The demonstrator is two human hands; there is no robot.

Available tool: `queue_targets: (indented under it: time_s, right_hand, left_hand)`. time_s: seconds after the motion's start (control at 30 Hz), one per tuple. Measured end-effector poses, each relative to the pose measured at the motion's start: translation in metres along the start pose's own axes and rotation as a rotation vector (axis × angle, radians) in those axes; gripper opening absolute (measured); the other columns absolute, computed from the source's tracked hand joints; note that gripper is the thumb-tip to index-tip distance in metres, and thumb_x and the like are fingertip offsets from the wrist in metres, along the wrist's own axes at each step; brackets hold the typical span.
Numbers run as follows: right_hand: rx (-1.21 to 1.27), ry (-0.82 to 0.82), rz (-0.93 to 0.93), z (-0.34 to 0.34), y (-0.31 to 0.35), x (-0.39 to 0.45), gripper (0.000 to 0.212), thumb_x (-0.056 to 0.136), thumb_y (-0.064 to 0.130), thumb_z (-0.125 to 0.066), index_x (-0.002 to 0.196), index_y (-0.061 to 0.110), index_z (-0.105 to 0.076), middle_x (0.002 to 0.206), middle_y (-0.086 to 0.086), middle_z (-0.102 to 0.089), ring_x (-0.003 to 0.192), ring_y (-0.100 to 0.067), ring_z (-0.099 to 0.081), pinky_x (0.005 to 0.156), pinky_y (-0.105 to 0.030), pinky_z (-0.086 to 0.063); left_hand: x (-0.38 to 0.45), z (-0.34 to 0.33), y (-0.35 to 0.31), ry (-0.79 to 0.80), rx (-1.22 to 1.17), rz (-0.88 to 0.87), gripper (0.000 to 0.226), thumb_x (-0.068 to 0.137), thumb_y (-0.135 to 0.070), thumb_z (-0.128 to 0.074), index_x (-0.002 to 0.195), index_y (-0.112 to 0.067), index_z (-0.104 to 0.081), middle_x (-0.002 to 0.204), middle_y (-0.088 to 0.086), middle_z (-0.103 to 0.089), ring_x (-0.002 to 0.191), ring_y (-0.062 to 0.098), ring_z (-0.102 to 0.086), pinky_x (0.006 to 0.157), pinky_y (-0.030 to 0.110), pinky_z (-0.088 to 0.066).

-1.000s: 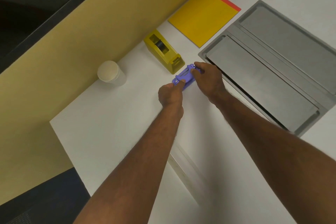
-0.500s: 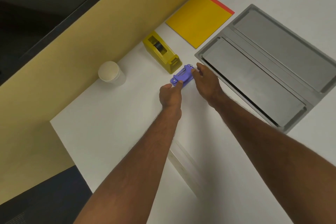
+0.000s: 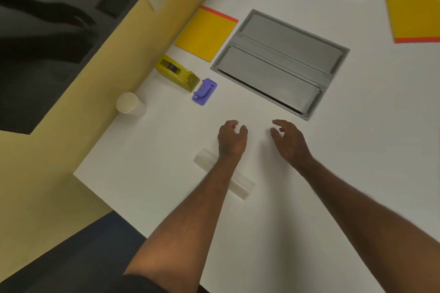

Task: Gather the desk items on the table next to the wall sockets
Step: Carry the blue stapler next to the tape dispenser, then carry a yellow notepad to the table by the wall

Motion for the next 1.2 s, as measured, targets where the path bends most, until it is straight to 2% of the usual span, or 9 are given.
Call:
queue_targets:
  time_s: [0.1, 0.2, 0.3, 0.5, 0.67, 0.83, 1.2]
  right_hand:
    - [-0.032, -0.062, -0.027, 0.033, -0.029, -0.039, 0.033, 0.099, 0.023, -0.06, 0.128, 0.008, -0.064, 0.129, -0.009, -0.065, 0.112, -0.028, -0.064, 0.1, -0.035, -0.048]
    - [-0.017, -0.14, -0.069, 0.066, -0.056, -0.077, 0.03, 0.098, 0.019, -0.062, 0.125, 0.007, -0.066, 0.126, -0.01, -0.066, 0.112, -0.03, -0.063, 0.101, -0.041, -0.049]
    - [-0.01, -0.196, -0.102, 0.096, -0.082, -0.113, 0.028, 0.096, 0.017, -0.064, 0.122, 0.005, -0.067, 0.124, -0.01, -0.067, 0.108, -0.028, -0.065, 0.098, -0.035, -0.049]
    - [0.04, -0.286, -0.246, 0.154, -0.146, -0.181, 0.028, 0.096, 0.015, -0.063, 0.122, 0.005, -0.067, 0.126, -0.01, -0.066, 0.112, -0.027, -0.064, 0.098, -0.032, -0.049]
    - [0.067, -0.322, -0.379, 0.2, -0.211, -0.234, 0.028, 0.098, 0.016, -0.06, 0.124, 0.008, -0.065, 0.129, -0.009, -0.064, 0.119, -0.026, -0.059, 0.102, -0.039, -0.048]
    - [0.041, -0.343, -0.449, 0.251, -0.271, -0.262, 0.029, 0.1, 0.018, -0.056, 0.126, 0.01, -0.064, 0.131, -0.008, -0.063, 0.124, -0.025, -0.056, 0.106, -0.037, -0.047]
    - [0.06, -0.42, -0.499, 0.354, -0.381, -0.25, 0.032, 0.101, 0.023, -0.056, 0.131, 0.013, -0.06, 0.135, -0.009, -0.06, 0.123, -0.025, -0.058, 0.102, -0.032, -0.048]
  left_hand:
    - [-0.037, -0.024, -0.007, 0.078, 0.113, -0.124, 0.035, 0.094, -0.026, -0.063, 0.125, -0.008, -0.063, 0.126, 0.013, -0.063, 0.119, 0.029, -0.058, 0.106, 0.041, -0.045]
    - [-0.073, -0.052, -0.014, 0.147, 0.21, -0.217, 0.035, 0.094, -0.025, -0.063, 0.124, -0.008, -0.063, 0.125, 0.014, -0.062, 0.119, 0.029, -0.057, 0.105, 0.039, -0.044]
    - [-0.107, -0.085, -0.017, 0.218, 0.294, -0.306, 0.036, 0.095, -0.026, -0.063, 0.125, -0.008, -0.063, 0.126, 0.014, -0.062, 0.12, 0.029, -0.057, 0.105, 0.038, -0.043]
    - [-0.172, -0.159, -0.02, 0.348, 0.392, -0.4, 0.038, 0.096, -0.029, -0.061, 0.129, -0.01, -0.061, 0.13, 0.013, -0.06, 0.125, 0.03, -0.053, 0.109, 0.039, -0.039]
    - [-0.224, -0.223, -0.019, 0.435, 0.439, -0.422, 0.042, 0.096, -0.034, -0.059, 0.133, -0.014, -0.058, 0.134, 0.01, -0.057, 0.129, 0.027, -0.05, 0.108, 0.038, -0.041]
    - [-0.27, -0.283, -0.025, 0.476, 0.447, -0.41, 0.042, 0.097, -0.035, -0.058, 0.134, -0.015, -0.057, 0.136, 0.009, -0.056, 0.127, 0.026, -0.051, 0.106, 0.038, -0.043]
    - [-0.31, -0.417, -0.073, 0.524, 0.432, -0.421, 0.047, 0.098, -0.037, -0.058, 0.137, -0.012, -0.056, 0.139, 0.01, -0.056, 0.119, 0.025, -0.059, 0.101, 0.035, -0.045]
Point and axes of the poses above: each hand's wrist, its own x-axis towards the middle knuckle, its own z-axis out of the back of the hand, y = z × x, the point moved 5 cm from there along x, towards the middle knuckle
